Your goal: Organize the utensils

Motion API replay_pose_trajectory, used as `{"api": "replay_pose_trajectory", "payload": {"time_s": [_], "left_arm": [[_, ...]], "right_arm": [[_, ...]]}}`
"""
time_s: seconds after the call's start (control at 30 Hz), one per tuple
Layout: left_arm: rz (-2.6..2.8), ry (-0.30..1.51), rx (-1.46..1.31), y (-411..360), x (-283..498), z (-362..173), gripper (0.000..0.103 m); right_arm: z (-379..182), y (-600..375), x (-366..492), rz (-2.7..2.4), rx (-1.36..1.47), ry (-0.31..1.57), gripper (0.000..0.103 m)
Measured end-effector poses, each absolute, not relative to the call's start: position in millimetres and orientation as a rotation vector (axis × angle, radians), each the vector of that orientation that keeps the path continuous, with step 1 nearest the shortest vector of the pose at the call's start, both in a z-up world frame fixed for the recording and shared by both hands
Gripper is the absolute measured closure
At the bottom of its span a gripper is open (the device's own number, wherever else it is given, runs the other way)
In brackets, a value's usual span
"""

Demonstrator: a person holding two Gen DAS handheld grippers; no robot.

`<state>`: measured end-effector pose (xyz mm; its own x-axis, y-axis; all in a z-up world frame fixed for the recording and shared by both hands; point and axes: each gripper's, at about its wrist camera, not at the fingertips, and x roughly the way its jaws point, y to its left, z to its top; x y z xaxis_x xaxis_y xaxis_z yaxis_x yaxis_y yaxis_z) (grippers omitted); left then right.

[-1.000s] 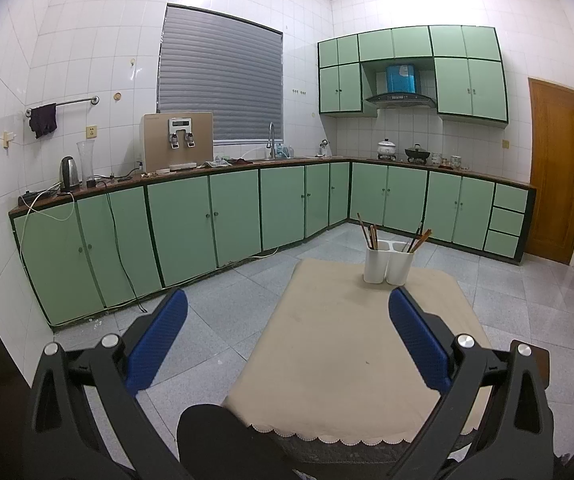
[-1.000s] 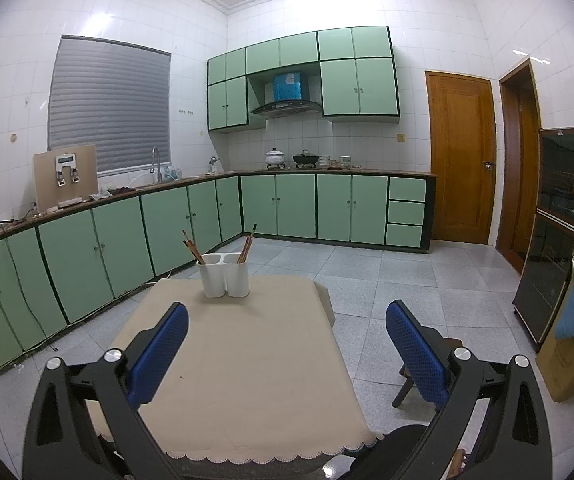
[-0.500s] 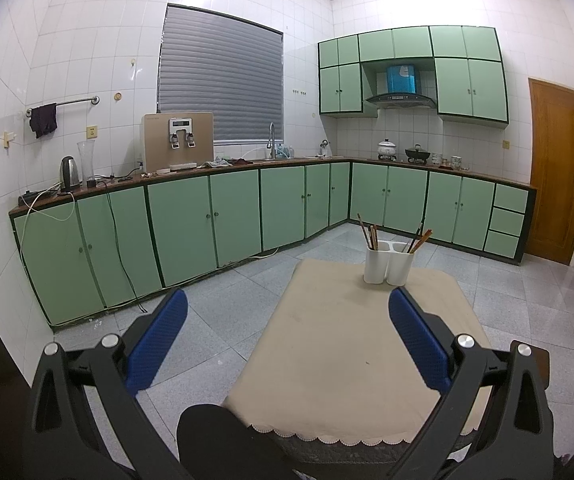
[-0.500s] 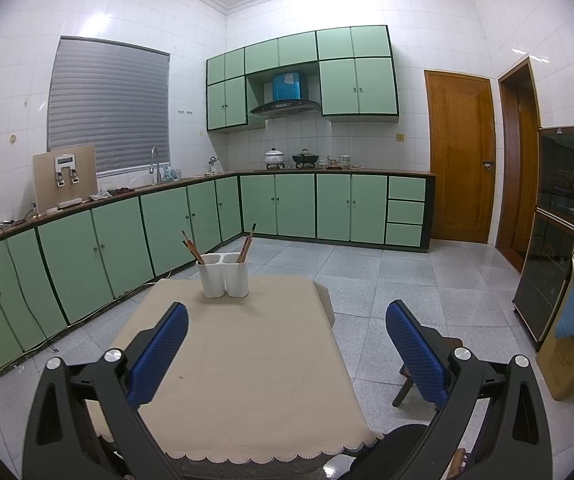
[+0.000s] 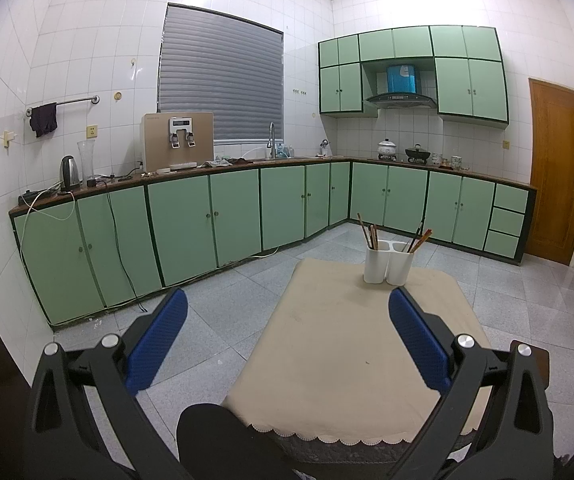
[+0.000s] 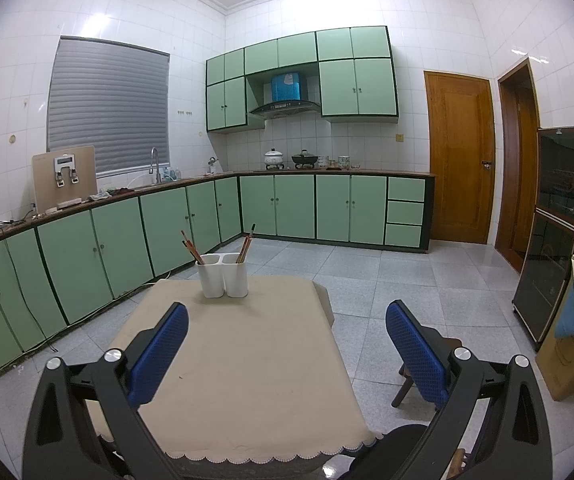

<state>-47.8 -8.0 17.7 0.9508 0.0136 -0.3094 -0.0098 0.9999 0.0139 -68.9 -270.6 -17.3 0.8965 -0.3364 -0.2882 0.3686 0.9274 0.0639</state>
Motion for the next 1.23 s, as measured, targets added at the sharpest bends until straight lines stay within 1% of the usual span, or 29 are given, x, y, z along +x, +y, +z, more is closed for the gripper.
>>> {"api": "replay_pose_trajectory", "payload": {"time_s": [1.23], "left_arm": [[0.022, 0.309, 0.009, -8.8, -50.2, 20.0, 0.005]], "right_arm": [[-19.0, -269.4, -68.1, -0.372, 0.122, 0.279, 0.006]]}}
